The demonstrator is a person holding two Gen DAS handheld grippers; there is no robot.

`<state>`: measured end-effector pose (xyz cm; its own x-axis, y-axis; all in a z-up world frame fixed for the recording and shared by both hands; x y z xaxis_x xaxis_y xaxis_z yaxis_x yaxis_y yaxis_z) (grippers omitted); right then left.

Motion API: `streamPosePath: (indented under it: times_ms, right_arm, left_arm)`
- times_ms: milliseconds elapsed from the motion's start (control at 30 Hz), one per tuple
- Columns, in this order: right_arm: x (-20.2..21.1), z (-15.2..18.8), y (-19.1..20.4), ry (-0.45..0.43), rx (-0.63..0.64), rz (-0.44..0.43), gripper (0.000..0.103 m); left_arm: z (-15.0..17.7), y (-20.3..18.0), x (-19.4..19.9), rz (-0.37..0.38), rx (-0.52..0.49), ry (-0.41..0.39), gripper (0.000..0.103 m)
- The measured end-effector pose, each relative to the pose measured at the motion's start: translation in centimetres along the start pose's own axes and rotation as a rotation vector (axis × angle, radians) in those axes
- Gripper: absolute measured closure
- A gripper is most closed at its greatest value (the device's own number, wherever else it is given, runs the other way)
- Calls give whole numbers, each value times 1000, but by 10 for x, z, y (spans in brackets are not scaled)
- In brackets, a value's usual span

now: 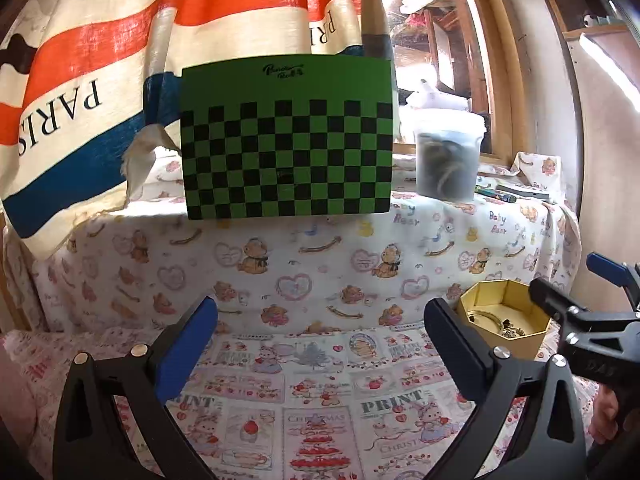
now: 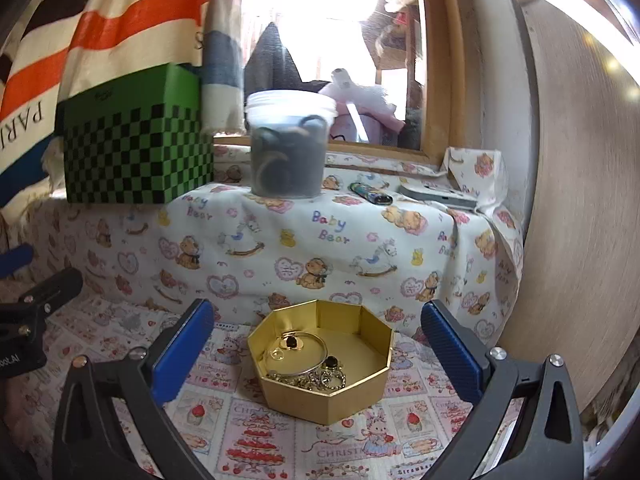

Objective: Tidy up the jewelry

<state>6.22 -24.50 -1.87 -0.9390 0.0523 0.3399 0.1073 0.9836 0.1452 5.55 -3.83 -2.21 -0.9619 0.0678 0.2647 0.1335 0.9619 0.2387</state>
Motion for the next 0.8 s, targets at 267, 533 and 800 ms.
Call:
streamPosePath:
  times_ms: [267, 533, 800]
  right_arm:
    - [2, -1, 3, -9, 13, 2, 0]
    - [1, 0, 2, -4, 4, 5, 0]
    - [0, 0, 2, -3, -1, 8, 0]
  left_arm:
    - [2, 6, 2, -24, 23, 0, 1]
    - [2, 6, 1, -31, 20, 15, 1]
    - [3, 6, 0, -34, 20, 20, 1]
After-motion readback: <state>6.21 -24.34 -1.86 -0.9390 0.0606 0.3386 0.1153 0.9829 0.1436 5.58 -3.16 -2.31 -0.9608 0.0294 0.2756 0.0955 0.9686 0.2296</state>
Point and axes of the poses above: each gripper's, at about its wrist camera, not at the fingertips, and x roughly against the way its jaws point, y to its left, z to its underside, the point moved 4 cm from there along -x, roughly the way its jaws point, and after that the axes turned 14 degrees about -x, right-handed, at the moved point
